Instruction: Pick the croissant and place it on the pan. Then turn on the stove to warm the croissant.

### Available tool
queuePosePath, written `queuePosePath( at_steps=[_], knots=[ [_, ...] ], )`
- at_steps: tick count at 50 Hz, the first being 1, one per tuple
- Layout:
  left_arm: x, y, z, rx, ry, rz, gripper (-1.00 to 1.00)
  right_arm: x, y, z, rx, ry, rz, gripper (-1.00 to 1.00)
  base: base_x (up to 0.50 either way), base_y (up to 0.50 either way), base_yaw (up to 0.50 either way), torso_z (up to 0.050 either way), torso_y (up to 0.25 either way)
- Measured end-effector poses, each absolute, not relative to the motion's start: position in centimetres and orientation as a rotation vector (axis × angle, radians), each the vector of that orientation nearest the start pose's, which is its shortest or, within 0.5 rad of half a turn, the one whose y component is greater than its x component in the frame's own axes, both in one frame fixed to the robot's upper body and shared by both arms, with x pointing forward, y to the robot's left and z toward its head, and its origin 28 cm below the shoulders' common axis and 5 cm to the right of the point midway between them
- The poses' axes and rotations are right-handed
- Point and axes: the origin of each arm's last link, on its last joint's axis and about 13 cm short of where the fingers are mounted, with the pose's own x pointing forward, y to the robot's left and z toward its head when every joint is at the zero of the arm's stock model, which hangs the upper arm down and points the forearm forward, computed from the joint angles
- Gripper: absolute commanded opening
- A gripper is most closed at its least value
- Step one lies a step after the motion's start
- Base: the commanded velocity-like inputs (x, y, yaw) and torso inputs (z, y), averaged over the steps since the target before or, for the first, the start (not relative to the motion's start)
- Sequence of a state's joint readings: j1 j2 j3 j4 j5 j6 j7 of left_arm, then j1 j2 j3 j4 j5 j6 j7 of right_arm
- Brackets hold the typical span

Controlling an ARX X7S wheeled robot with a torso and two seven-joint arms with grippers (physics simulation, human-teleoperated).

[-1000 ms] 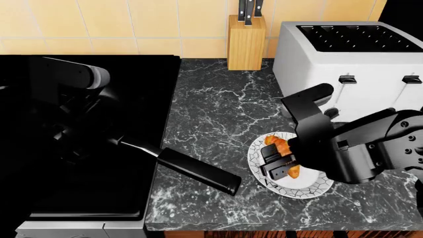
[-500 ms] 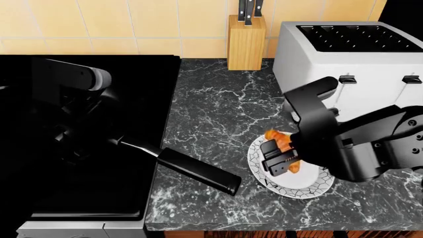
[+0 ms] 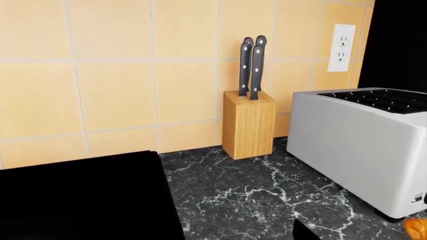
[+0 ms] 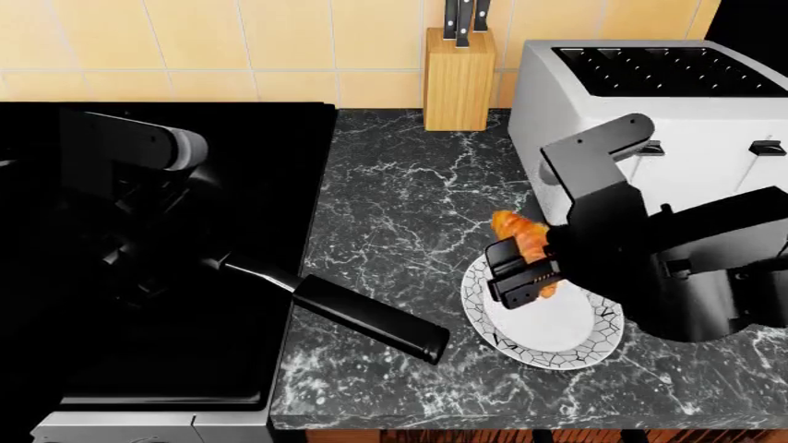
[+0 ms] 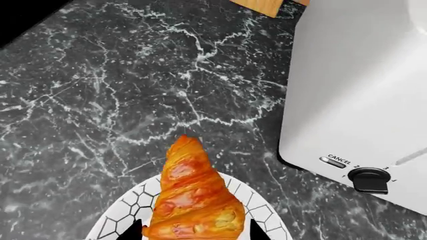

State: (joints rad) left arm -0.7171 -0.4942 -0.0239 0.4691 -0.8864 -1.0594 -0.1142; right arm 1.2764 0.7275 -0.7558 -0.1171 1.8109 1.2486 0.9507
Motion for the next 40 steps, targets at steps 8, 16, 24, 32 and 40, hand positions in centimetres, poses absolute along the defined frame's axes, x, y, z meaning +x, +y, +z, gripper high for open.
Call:
queuePosePath(
  at_steps=[8, 16, 24, 32, 40],
  knots=[
    [26.2, 26.2, 23.4, -0.021, -0.044, -0.350, 1.00, 25.6, -12.6, 26.6, -0.279, 0.527, 0.235, -1.00, 0.00, 0.00, 0.00, 0.000, 0.000],
    [25.9, 26.2, 23.7, -0.020, -0.051, -0.344, 1.00, 24.9, -12.5, 27.1, -0.259, 0.462, 0.254, -1.00, 0.00, 0.00, 0.00, 0.000, 0.000],
    [25.5, 26.2, 24.0, -0.017, -0.062, -0.341, 1.00, 24.1, -12.3, 27.6, -0.247, 0.390, 0.270, -1.00, 0.00, 0.00, 0.00, 0.000, 0.000],
    [25.1, 26.2, 24.3, -0.016, -0.074, -0.336, 1.00, 23.4, -12.2, 28.1, -0.232, 0.312, 0.284, -1.00, 0.00, 0.00, 0.00, 0.000, 0.000],
    [24.6, 26.1, 24.7, -0.013, -0.091, -0.333, 1.00, 22.8, -12.1, 28.7, -0.209, 0.222, 0.292, -1.00, 0.00, 0.00, 0.00, 0.000, 0.000]
  ],
)
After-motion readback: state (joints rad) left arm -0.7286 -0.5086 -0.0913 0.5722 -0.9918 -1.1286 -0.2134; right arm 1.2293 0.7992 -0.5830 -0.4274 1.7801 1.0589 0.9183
